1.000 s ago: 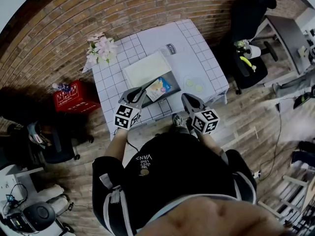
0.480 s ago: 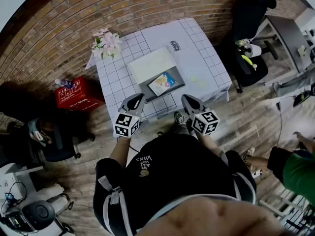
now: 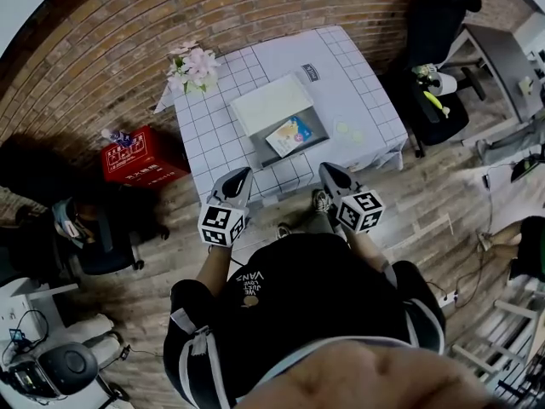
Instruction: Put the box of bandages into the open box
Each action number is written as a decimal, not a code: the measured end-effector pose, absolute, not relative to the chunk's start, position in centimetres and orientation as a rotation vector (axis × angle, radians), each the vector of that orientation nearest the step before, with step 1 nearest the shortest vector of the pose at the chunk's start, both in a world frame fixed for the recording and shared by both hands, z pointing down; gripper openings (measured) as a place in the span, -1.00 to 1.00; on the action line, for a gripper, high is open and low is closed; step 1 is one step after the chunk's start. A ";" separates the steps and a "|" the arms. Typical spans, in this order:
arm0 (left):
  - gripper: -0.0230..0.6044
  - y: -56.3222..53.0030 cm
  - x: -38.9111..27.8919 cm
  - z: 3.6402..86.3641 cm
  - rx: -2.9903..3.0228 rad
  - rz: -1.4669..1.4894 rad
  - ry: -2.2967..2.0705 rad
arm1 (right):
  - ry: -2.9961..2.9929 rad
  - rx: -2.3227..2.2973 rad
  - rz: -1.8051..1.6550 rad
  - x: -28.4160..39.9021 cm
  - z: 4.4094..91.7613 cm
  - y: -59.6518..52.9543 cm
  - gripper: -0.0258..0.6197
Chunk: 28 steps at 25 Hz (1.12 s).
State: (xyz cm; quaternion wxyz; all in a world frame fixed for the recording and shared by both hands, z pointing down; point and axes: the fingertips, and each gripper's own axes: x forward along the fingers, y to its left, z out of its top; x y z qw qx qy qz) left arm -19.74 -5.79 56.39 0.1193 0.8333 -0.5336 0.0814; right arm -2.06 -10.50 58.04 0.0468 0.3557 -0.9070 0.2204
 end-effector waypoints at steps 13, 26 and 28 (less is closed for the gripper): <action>-0.89 -2.2 -21.0 56.4 2.295 0.162 -1.716 | -2.771 0.954 0.593 -2.4 57.3 -9.7 -0.94; -0.89 -0.6 -17.3 55.2 2.223 0.108 -1.805 | -2.785 0.809 0.522 -0.3 56.2 -9.4 -0.94; -0.89 0.1 -17.1 55.4 2.196 0.106 -1.819 | -2.787 0.792 0.518 -0.1 56.3 -9.2 -0.94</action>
